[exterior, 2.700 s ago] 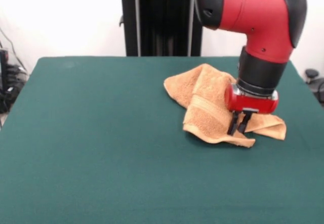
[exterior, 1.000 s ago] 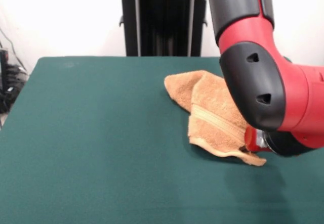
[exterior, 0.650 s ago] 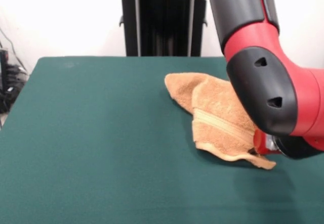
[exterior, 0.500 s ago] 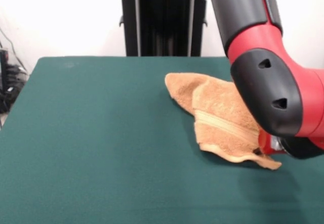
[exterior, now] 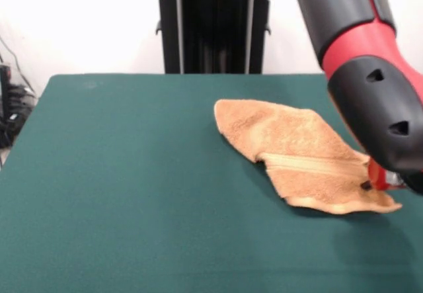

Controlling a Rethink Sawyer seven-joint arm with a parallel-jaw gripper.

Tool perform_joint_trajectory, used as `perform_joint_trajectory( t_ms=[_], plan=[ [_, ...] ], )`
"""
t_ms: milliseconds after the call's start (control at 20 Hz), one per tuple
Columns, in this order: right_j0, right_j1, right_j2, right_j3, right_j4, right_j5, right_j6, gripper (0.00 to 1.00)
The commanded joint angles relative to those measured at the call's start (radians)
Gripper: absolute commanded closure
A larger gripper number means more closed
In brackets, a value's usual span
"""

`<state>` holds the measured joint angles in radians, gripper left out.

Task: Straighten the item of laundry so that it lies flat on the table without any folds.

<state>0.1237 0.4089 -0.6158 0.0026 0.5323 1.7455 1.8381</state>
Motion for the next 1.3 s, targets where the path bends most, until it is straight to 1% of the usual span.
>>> perform_joint_trajectory(
  t_ms=[50, 100, 250, 400, 500, 700, 1050, 1200, 1300],
  plan=[
    [-0.036, 0.022, -0.377, -0.027, 0.308, 0.075, 0.178, 1.0],
    [-0.048, 0.032, -0.463, -0.031, 0.386, 0.079, 0.177, 1.0],
    [-0.077, 0.042, -0.68, -0.036, 0.571, 0.082, 0.171, 1.0],
    [-0.101, 0.044, -0.858, -0.033, 0.727, 0.087, 0.16, 1.0],
    [-0.113, 0.043, -0.958, -0.028, 0.813, 0.088, 0.153, 1.0],
    [-0.134, 0.039, -1.115, -0.016, 0.958, 0.082, 0.122, 1.0],
    [-0.146, 0.022, -1.281, 0.0, 1.108, 0.094, 0.104, 1.0],
    [-0.141, 0.028, -1.283, 0.008, 1.135, 0.084, 0.124, 1.0],
    [-0.138, 0.051, -1.242, 0.015, 1.138, 0.059, 0.136, 1.0]
  ],
)
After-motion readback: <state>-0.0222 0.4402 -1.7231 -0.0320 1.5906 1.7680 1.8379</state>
